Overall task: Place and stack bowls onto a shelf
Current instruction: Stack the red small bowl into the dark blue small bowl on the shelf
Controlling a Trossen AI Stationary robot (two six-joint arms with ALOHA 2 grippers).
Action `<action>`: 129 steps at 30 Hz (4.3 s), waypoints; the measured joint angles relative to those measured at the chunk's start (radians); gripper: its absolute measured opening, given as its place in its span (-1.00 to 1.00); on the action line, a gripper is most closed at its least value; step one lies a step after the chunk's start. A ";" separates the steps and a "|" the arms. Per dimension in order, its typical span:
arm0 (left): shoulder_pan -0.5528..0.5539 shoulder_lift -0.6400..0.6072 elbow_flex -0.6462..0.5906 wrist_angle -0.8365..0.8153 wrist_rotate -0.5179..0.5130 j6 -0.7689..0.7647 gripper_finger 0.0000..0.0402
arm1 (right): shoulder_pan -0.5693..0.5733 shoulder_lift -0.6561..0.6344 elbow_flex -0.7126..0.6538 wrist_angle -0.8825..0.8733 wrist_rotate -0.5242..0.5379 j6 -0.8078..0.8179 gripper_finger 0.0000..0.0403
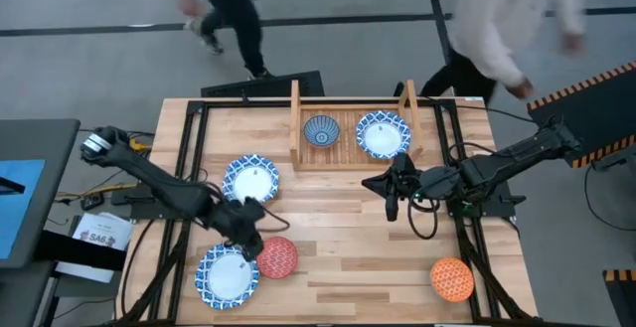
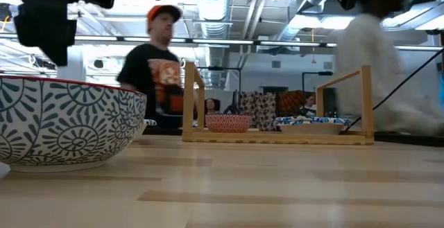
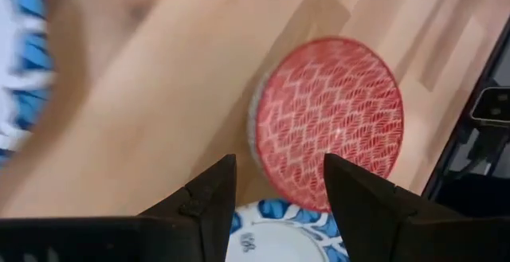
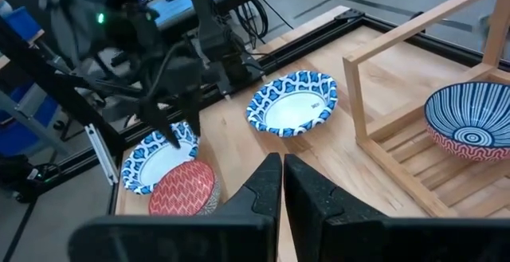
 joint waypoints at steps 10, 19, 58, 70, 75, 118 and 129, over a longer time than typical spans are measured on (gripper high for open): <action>-0.013 0.168 0.000 0.065 0.035 0.004 -0.14 | 0.000 0.000 0.000 -0.010 0.000 0.000 -0.78; 0.006 0.205 0.000 0.073 0.051 0.011 -0.19 | 0.000 0.000 0.000 -0.020 0.000 -0.001 -0.78; 0.694 0.203 0.621 -0.044 0.041 0.705 -1.00 | -0.064 0.000 0.001 0.010 0.005 -0.002 -0.78; 0.970 0.381 0.892 -0.227 0.095 0.860 -1.00 | -0.101 0.000 0.001 0.012 0.004 0.000 -0.78; 0.999 0.571 1.129 -0.355 0.078 0.980 -1.00 | -0.105 0.000 0.001 0.011 0.003 -0.001 -0.78; 1.043 0.942 1.277 -0.516 0.076 1.168 -1.00 | -0.105 0.002 0.001 -0.002 0.001 0.000 -0.78; 1.041 0.941 1.277 -0.519 0.074 1.123 -0.91 | -0.105 0.002 0.001 -0.003 0.001 0.000 -0.78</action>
